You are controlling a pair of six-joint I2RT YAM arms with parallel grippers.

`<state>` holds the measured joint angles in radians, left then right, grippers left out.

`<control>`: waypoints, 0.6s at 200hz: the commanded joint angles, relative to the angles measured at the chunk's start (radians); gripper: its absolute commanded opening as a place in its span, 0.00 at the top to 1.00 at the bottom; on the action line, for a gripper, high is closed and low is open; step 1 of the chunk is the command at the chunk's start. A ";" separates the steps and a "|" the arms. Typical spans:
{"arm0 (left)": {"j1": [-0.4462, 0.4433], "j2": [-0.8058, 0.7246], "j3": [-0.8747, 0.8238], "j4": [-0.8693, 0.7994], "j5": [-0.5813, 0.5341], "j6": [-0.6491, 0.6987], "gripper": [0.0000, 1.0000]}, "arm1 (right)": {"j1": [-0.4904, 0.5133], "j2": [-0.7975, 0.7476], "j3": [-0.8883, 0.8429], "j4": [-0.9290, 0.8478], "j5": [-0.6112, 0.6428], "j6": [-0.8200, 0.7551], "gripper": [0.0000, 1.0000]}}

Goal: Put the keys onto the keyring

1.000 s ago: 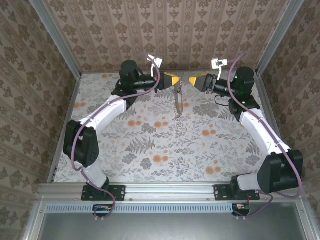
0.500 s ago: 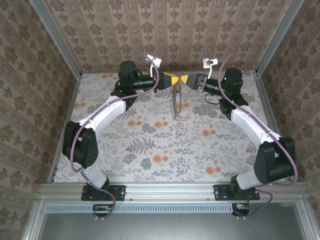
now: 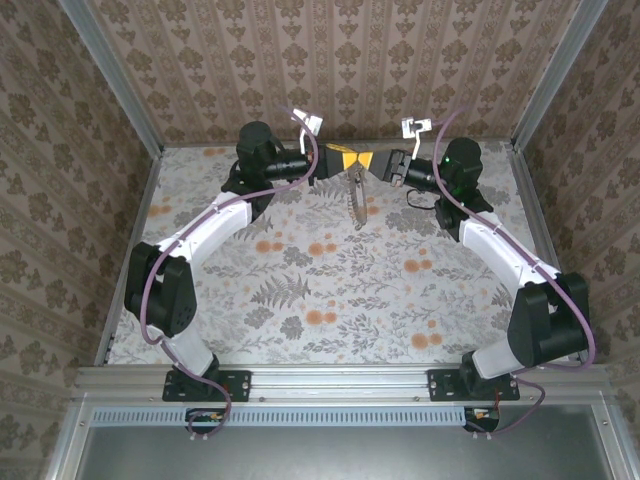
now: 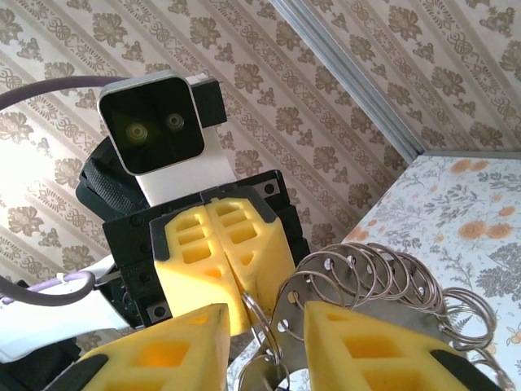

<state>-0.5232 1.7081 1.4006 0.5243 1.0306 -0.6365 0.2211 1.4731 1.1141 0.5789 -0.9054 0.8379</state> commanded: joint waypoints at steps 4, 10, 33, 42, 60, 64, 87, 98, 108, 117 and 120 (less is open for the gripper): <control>-0.001 -0.040 -0.003 0.049 -0.003 -0.017 1.00 | 0.006 -0.006 -0.024 0.040 -0.029 0.001 0.72; -0.002 -0.040 -0.003 0.049 -0.003 -0.018 1.00 | 0.006 -0.009 -0.025 0.042 -0.029 0.000 0.72; -0.003 -0.039 -0.002 0.049 -0.003 -0.018 1.00 | 0.007 -0.011 -0.030 0.046 -0.027 0.004 0.80; -0.003 -0.039 -0.002 0.049 -0.001 -0.018 1.00 | 0.006 -0.011 -0.027 0.051 -0.027 0.007 0.83; -0.006 -0.039 -0.005 0.049 0.000 -0.019 1.00 | 0.007 -0.010 -0.020 0.055 -0.022 0.010 0.85; -0.006 -0.039 -0.007 0.049 0.000 -0.019 1.00 | 0.007 -0.009 -0.019 0.058 -0.022 0.012 0.85; -0.008 -0.041 -0.014 0.051 0.002 -0.018 1.00 | 0.007 -0.004 -0.007 0.072 -0.020 0.025 0.86; -0.009 -0.041 -0.017 0.052 0.002 -0.019 1.00 | 0.007 0.001 0.001 0.078 -0.019 0.031 0.85; -0.009 -0.040 -0.019 0.052 0.003 -0.018 1.00 | 0.007 0.004 0.008 0.079 -0.020 0.035 0.85; -0.009 -0.041 -0.020 0.051 0.003 -0.019 1.00 | 0.007 0.007 0.015 0.080 -0.019 0.039 0.85; -0.009 -0.039 -0.021 0.051 0.003 -0.019 1.00 | 0.006 0.007 0.016 0.081 -0.020 0.039 0.85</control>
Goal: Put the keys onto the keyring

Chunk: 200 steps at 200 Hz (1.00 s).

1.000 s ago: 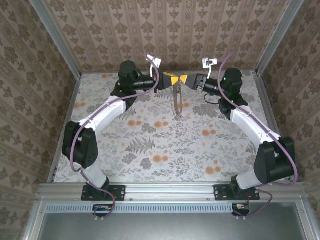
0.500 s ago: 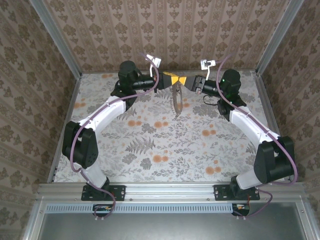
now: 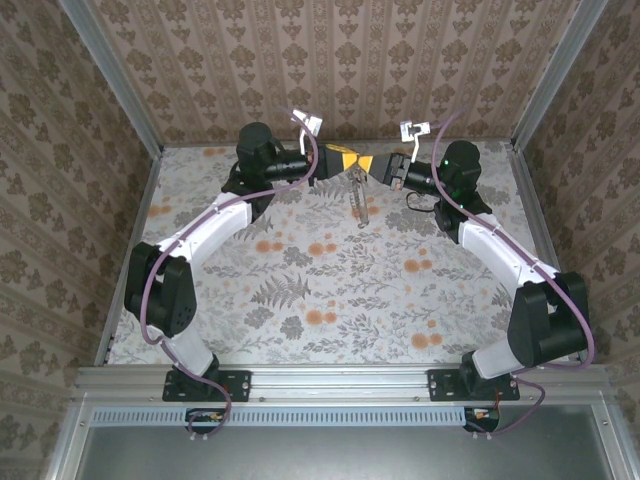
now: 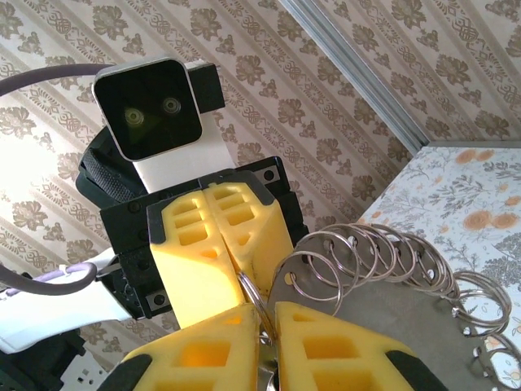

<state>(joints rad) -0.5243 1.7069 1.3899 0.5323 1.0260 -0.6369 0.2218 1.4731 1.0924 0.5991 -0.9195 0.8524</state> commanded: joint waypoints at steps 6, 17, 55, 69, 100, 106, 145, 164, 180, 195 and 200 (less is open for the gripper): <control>-0.009 -0.038 -0.011 0.043 0.008 -0.018 1.00 | 0.006 0.007 0.040 0.062 -0.007 0.025 0.85; -0.009 -0.039 -0.011 0.043 0.008 -0.018 1.00 | 0.006 0.009 0.043 0.063 -0.006 0.026 0.87; -0.011 -0.038 -0.006 0.038 0.010 -0.017 1.00 | 0.007 0.015 0.047 0.067 -0.010 0.024 1.00; -0.010 -0.035 0.000 0.027 0.009 -0.014 1.00 | 0.007 0.016 0.050 0.054 -0.012 0.010 1.00; 0.004 -0.038 0.008 0.020 0.008 -0.008 0.85 | 0.003 0.013 0.091 -0.098 -0.017 -0.101 1.00; 0.008 -0.041 0.013 0.008 0.008 -0.004 0.82 | -0.001 0.015 0.104 -0.141 -0.023 -0.132 1.00; 0.053 -0.073 0.037 -0.143 -0.056 0.064 0.60 | -0.030 0.053 0.198 -0.352 -0.071 -0.285 1.00; 0.098 -0.080 0.044 -0.167 -0.065 0.082 0.47 | -0.042 0.074 0.231 -0.405 -0.092 -0.332 1.00; 0.128 -0.085 0.052 -0.185 -0.066 0.106 0.17 | -0.044 0.085 0.256 -0.448 -0.099 -0.373 1.00; 0.153 -0.081 0.076 -0.214 -0.061 0.135 0.00 | -0.045 0.097 0.275 -0.475 -0.107 -0.398 1.00; 0.160 -0.079 0.084 -0.220 -0.059 0.141 0.00 | -0.045 0.100 0.284 -0.484 -0.109 -0.406 1.00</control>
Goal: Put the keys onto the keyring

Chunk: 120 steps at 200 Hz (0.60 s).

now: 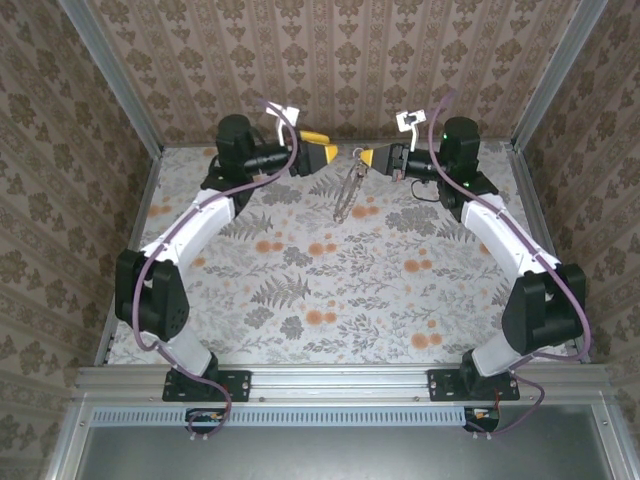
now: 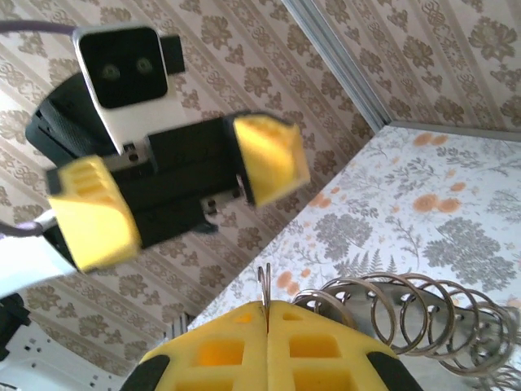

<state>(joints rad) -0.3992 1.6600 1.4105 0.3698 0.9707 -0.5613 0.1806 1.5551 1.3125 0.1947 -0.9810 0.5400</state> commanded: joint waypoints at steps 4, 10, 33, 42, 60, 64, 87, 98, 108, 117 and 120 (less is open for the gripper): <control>0.043 -0.030 0.069 -0.063 -0.004 0.071 0.00 | -0.004 0.021 0.070 -0.086 -0.048 -0.099 1.00; 0.051 -0.028 0.076 -0.068 -0.008 0.075 0.00 | -0.005 0.027 0.080 -0.099 -0.052 -0.110 1.00; 0.085 -0.005 0.112 -0.099 -0.034 0.071 0.00 | -0.006 0.046 0.120 -0.146 -0.074 -0.153 1.00; 0.100 0.010 0.118 -0.078 -0.041 0.038 0.00 | -0.006 0.055 0.140 -0.177 -0.082 -0.178 1.00; 0.139 0.056 0.096 0.118 -0.024 -0.127 0.00 | -0.007 0.068 0.174 -0.226 -0.092 -0.223 1.00; 0.149 0.069 0.087 0.176 -0.021 -0.182 0.00 | -0.006 0.070 0.181 -0.235 -0.094 -0.230 1.00; 0.197 0.182 0.095 0.577 0.013 -0.487 0.00 | -0.006 0.086 0.206 -0.260 -0.096 -0.258 1.00; 0.211 0.242 0.128 0.705 0.022 -0.592 0.00 | -0.007 0.097 0.219 -0.272 -0.098 -0.262 1.00; 0.221 0.282 0.164 0.725 0.026 -0.640 0.00 | -0.006 0.111 0.238 -0.283 -0.102 -0.269 1.00; 0.225 0.307 0.188 0.702 0.028 -0.642 0.00 | -0.007 0.123 0.256 -0.297 -0.106 -0.279 1.00; 0.225 0.312 0.195 0.694 0.029 -0.637 0.00 | -0.006 0.125 0.259 -0.302 -0.106 -0.282 1.00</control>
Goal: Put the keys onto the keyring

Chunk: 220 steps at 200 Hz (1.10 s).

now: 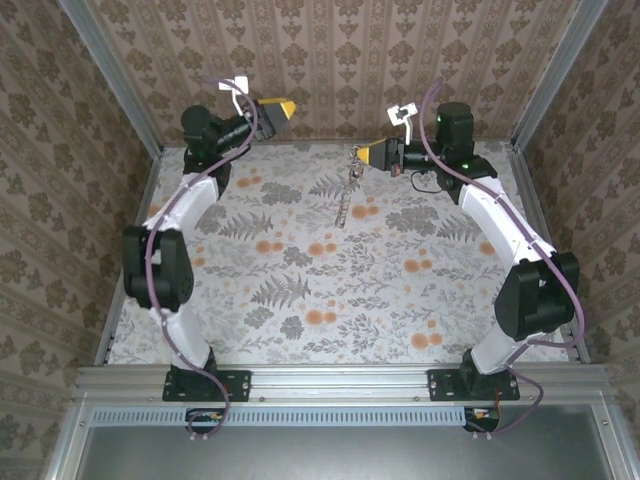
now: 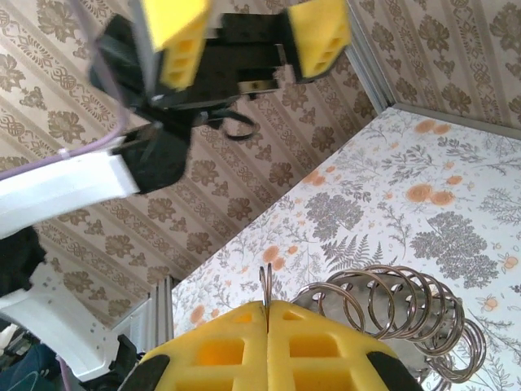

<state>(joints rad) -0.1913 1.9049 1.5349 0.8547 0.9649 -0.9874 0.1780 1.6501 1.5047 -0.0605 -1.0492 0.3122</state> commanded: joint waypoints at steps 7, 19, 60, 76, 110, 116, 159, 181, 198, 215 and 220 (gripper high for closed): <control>0.018 0.080 0.086 0.187 0.037 -0.193 0.00 | -0.004 0.040 0.081 -0.063 -0.040 -0.064 1.00; 0.017 0.089 0.103 0.149 0.037 -0.160 0.00 | -0.005 0.051 0.110 -0.105 -0.048 -0.091 1.00; 0.010 0.059 0.136 -0.021 0.041 0.003 0.00 | -0.005 0.080 0.165 -0.197 -0.070 -0.159 1.00; -0.011 0.020 0.146 -0.177 0.055 0.130 0.00 | -0.004 0.088 0.183 -0.220 -0.080 -0.173 1.00; -0.079 -0.080 0.184 -0.569 0.024 0.492 0.00 | -0.007 0.079 0.192 -0.260 -0.089 -0.202 1.00; -0.091 -0.092 0.199 -0.629 0.012 0.534 0.00 | -0.009 0.076 0.193 -0.262 -0.090 -0.203 1.00; -0.202 -0.129 0.369 -1.080 -0.280 0.907 0.00 | -0.018 0.052 0.166 -0.242 -0.090 -0.189 1.00; -0.258 -0.128 0.415 -1.156 -0.550 0.983 0.00 | -0.018 0.040 0.154 -0.227 -0.086 -0.176 1.00; -0.302 -0.130 0.422 -1.148 -0.701 0.990 0.00 | -0.019 0.031 0.152 -0.223 -0.081 -0.171 1.00; -0.302 -0.129 0.443 -1.166 -0.742 0.963 0.00 | -0.019 0.022 0.153 -0.233 -0.075 -0.175 1.00; -0.300 -0.130 0.450 -1.171 -0.742 0.952 0.00 | -0.019 0.018 0.153 -0.237 -0.072 -0.177 1.00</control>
<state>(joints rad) -0.4984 1.7882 1.9366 -0.2173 0.4210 -0.0822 0.1631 1.7229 1.6588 -0.3119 -1.1042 0.1341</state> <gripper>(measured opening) 0.999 0.062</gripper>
